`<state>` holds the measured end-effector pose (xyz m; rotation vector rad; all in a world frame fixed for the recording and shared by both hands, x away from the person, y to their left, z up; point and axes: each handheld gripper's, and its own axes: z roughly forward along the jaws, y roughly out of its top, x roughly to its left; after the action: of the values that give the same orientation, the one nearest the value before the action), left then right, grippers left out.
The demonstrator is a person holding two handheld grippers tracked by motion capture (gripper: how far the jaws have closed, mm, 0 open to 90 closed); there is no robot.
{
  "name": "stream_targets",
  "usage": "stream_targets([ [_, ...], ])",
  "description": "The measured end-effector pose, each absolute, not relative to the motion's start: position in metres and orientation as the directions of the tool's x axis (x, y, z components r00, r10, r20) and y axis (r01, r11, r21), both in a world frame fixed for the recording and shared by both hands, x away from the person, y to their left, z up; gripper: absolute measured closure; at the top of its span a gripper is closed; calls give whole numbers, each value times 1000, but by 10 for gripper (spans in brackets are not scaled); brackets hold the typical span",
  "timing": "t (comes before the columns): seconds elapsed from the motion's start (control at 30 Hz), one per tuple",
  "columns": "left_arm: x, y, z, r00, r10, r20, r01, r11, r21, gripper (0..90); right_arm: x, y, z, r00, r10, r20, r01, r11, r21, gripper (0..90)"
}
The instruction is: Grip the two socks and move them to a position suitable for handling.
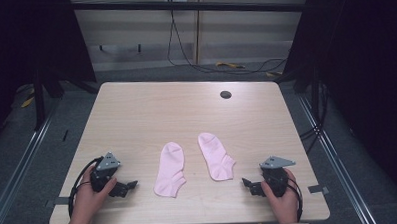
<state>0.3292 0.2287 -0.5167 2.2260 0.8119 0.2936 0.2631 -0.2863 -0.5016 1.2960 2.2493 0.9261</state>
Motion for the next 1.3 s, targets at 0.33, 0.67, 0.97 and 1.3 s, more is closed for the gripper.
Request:
stream_targets([
  [0.33, 329, 228, -517, 771, 636, -38, 467, -523, 713, 0, 263, -286, -502, -500, 866, -3, 613, 356, 705, 119],
  [0.67, 329, 228, -517, 772, 634, -41, 467, -523, 713, 0, 264, -248, -484, -513, 858, 24, 623, 353, 698, 158],
  [0.97, 329, 228, -517, 773, 633, -41, 467, -524, 713, 0, 280, -155, -463, -658, 752, 46, 540, 428, 724, 256],
  [1.3, 330, 228, -517, 775, 630, -41, 464, -525, 713, 0, 296, -83, -480, -735, 676, 55, 499, 484, 719, 358],
])
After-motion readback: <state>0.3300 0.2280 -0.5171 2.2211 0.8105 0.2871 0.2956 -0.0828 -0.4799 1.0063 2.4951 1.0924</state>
